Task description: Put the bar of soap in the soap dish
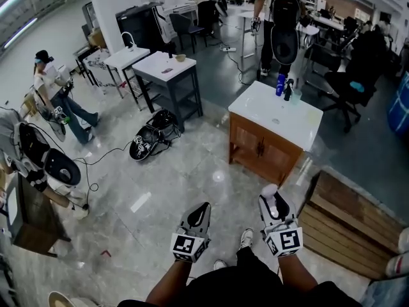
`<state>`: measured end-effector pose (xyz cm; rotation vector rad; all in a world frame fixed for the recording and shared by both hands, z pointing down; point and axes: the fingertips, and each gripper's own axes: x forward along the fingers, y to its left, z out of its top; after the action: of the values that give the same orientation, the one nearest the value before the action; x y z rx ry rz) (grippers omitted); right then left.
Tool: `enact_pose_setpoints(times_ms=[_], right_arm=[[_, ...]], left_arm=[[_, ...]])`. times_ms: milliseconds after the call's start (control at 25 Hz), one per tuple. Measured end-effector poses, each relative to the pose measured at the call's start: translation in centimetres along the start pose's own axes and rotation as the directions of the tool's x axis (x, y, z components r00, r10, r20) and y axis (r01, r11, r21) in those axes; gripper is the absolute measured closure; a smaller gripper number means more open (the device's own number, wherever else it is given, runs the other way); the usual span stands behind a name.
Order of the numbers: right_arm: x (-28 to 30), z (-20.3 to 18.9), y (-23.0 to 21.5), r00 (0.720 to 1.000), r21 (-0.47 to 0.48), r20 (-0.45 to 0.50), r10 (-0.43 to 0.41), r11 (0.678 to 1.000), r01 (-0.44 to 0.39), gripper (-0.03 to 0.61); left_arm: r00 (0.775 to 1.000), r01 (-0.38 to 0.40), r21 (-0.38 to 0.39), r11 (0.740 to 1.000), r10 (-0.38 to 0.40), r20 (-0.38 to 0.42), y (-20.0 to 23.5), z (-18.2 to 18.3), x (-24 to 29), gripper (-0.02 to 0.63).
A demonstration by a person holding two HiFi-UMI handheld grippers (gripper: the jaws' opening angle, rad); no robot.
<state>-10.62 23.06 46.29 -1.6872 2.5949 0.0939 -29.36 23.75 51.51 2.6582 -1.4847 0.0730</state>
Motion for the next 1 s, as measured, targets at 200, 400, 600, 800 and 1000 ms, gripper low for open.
enact_pose_setpoints(times_ms=[200, 400, 600, 800, 1000], right_arm=[[2.8, -0.4, -3.3, 1.0, -0.002, 0.006, -0.007, 1.0, 0.007, 0.39], [6.3, -0.6, -6.4, 1.0, -0.003, 0.012, -0.012, 1.0, 0.012, 0.39], [9.3, -0.8, -9.2, 1.0, 0.0, 0.016, -0.004, 1.0, 0.004, 0.39], [11.3, -1.3, -12.1, 1.0, -0.003, 0.028, 0.01, 1.0, -0.01, 0.391], [12.7, -1.7, -15.4, 1.0, 0.023, 0.024, 0.006, 1.0, -0.006, 0.391]], left_arm=[[1.0, 0.007, -0.002, 1.0, -0.007, -0.018, 0.3, 0.7, 3.8, 0.592], [1.0, 0.0, 0.024, 1.0, 0.0, 0.002, 1.3, 1.6, 7.4, 0.592], [1.0, -0.006, 0.033, 0.999, 0.006, -0.004, 1.9, 2.0, 11.3, 0.592], [1.0, -0.017, 0.041, 0.999, 0.017, -0.01, 2.1, 2.1, 15.4, 0.592], [1.0, -0.013, 0.018, 1.0, 0.013, -0.013, 1.0, 2.7, 19.4, 0.592]])
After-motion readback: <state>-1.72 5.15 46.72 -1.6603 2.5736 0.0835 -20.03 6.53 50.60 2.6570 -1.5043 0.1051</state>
